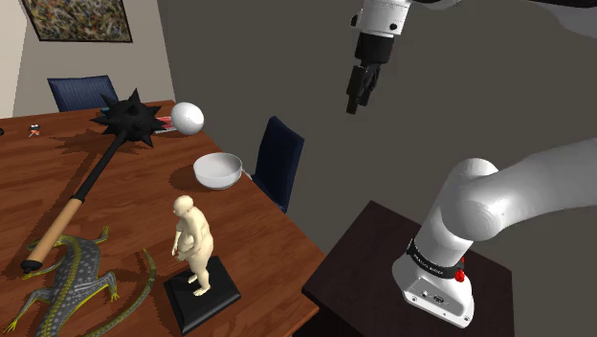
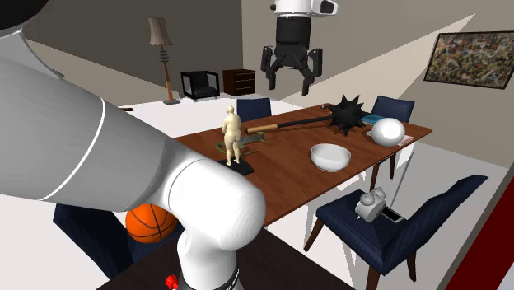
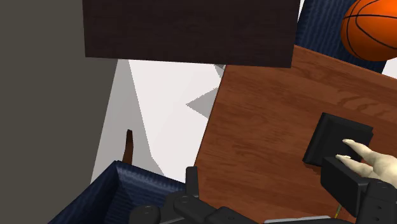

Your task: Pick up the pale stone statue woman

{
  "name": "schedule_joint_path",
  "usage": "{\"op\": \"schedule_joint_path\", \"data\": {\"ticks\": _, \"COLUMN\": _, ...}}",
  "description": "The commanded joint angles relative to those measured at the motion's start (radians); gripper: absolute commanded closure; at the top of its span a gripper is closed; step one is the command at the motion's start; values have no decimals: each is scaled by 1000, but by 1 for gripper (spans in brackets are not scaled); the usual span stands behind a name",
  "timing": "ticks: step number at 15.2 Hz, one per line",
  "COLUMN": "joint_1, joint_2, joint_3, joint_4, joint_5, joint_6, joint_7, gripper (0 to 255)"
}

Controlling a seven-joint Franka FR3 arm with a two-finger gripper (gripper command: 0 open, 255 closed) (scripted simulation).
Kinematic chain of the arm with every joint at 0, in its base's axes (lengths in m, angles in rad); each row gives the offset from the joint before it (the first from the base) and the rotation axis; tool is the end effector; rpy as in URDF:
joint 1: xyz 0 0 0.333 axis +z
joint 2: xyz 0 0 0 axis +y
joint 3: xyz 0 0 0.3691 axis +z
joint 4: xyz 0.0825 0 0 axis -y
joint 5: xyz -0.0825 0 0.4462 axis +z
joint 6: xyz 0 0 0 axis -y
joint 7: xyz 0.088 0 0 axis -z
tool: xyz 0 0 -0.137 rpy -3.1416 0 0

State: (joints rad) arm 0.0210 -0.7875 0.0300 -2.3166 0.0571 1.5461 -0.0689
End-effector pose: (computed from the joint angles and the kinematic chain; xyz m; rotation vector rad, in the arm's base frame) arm 0.3285 0.0279 0.6174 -3.1009 -0.1756 -0.0268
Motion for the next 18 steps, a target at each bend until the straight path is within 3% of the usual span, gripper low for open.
{"op": "schedule_joint_path", "data": {"ticks": 1, "joint_1": 0, "joint_2": 0, "joint_3": 0, "joint_4": 0, "joint_5": 0, "joint_6": 0, "joint_7": 0, "gripper": 0}}
{"op": "schedule_joint_path", "data": {"ticks": 10, "joint_1": 26, "joint_2": 276, "joint_3": 190, "joint_4": 130, "joint_5": 83, "joint_6": 48, "joint_7": 244, "gripper": 0}}
{"op": "schedule_joint_path", "data": {"ticks": 18, "joint_1": 45, "joint_2": 585, "joint_3": 329, "joint_4": 329, "joint_5": 87, "joint_6": 70, "joint_7": 468, "gripper": 0}}
